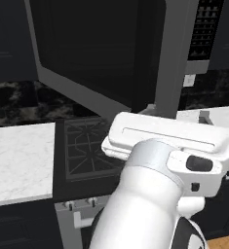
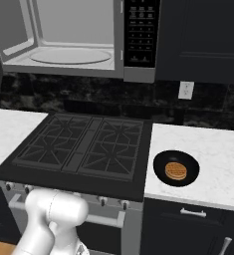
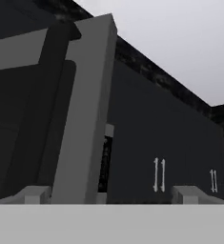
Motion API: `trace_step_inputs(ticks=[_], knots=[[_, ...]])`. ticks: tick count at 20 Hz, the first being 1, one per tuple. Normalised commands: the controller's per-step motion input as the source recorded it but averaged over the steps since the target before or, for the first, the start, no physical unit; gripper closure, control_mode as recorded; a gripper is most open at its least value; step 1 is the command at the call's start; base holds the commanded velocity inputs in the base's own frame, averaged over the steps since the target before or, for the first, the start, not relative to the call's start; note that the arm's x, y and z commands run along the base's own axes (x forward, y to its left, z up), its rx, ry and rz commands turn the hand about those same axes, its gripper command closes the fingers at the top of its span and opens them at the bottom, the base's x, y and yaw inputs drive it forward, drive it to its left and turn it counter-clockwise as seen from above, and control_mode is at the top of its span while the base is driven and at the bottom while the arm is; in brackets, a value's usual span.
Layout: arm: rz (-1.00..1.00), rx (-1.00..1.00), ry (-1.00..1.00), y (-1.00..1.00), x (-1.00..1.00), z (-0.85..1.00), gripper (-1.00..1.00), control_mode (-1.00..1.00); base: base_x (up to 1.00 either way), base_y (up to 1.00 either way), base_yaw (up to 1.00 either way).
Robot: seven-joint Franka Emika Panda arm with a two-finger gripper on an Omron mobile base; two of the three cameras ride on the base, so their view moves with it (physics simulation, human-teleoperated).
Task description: Open the microwave, place the bowl with waffle inside the microwave, then close the microwave door and turn it on.
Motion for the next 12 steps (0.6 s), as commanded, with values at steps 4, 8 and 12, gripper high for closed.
trace_step_inputs(ticks=[4, 8, 12], knots=[[0.00, 0.17, 0.01, -1.00, -0.84, 0.00, -1.00, -1.00, 0.00, 0.00, 0.00], [0.06, 0.29, 0.10, -1.00, -0.13, 0.00, -1.00, -1.00, 0.00, 0.00, 0.00], [0.13, 0.37, 0.13, -1.00, 0.00, 0.02, -1.00, -1.00, 0.00, 0.00, 0.00]])
